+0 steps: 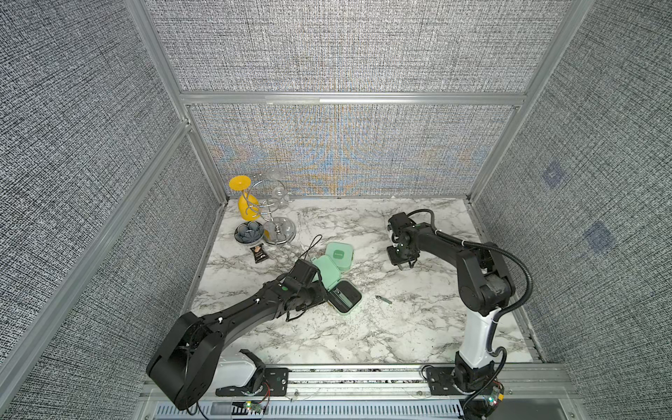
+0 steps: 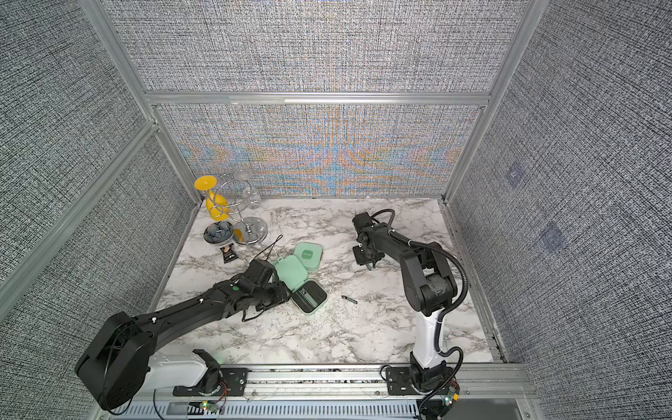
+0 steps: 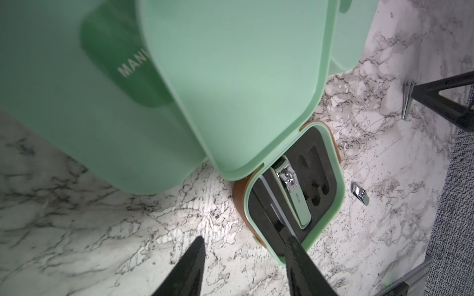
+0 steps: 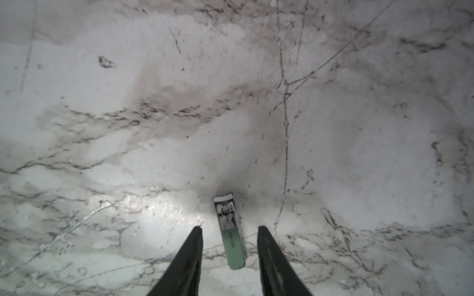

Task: Organize nail clipper sets
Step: Pick up the nail clipper from the center of the board.

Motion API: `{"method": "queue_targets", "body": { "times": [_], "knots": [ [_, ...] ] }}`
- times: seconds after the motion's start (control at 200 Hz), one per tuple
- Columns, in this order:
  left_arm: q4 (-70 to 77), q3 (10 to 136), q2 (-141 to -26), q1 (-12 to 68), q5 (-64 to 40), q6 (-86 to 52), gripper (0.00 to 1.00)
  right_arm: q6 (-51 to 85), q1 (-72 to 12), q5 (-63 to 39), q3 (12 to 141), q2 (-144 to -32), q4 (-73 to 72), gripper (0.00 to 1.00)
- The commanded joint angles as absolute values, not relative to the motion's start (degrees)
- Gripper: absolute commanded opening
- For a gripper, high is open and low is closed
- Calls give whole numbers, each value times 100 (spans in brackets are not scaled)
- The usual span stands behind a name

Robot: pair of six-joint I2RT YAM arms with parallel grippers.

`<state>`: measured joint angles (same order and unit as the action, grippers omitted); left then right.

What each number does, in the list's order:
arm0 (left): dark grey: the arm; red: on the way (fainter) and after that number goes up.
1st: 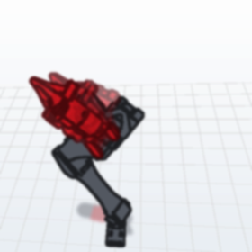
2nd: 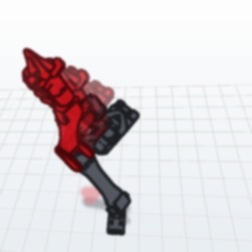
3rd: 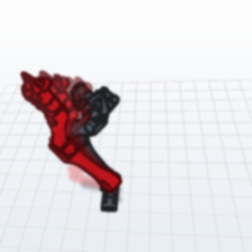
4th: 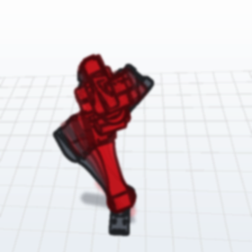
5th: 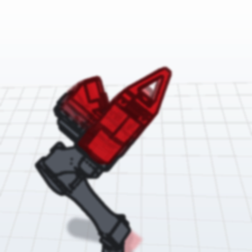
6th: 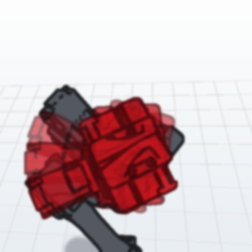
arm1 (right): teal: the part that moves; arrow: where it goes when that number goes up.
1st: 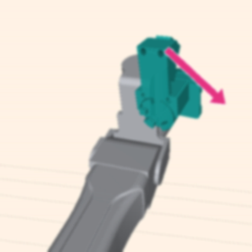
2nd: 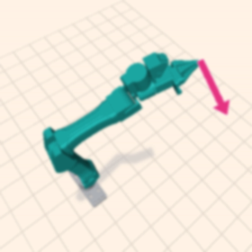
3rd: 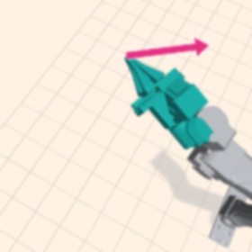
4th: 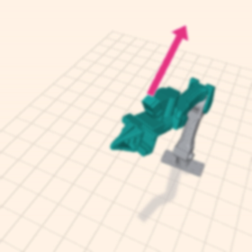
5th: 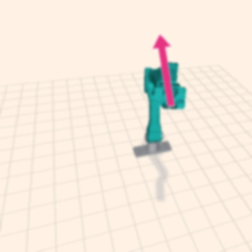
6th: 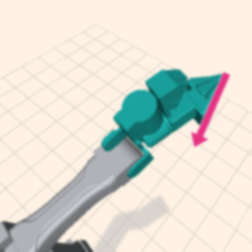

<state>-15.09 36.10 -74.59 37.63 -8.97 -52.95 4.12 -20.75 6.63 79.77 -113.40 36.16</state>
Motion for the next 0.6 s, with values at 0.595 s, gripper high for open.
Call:
{"method": "queue_targets", "body": {
  "times": [0.595],
  "knots": [
    [-1511, 3674, -7453, 3776, -809, -5326, 53, 517, -1936, 220, 8279, -11704, 4081, 26]
  ]
}}
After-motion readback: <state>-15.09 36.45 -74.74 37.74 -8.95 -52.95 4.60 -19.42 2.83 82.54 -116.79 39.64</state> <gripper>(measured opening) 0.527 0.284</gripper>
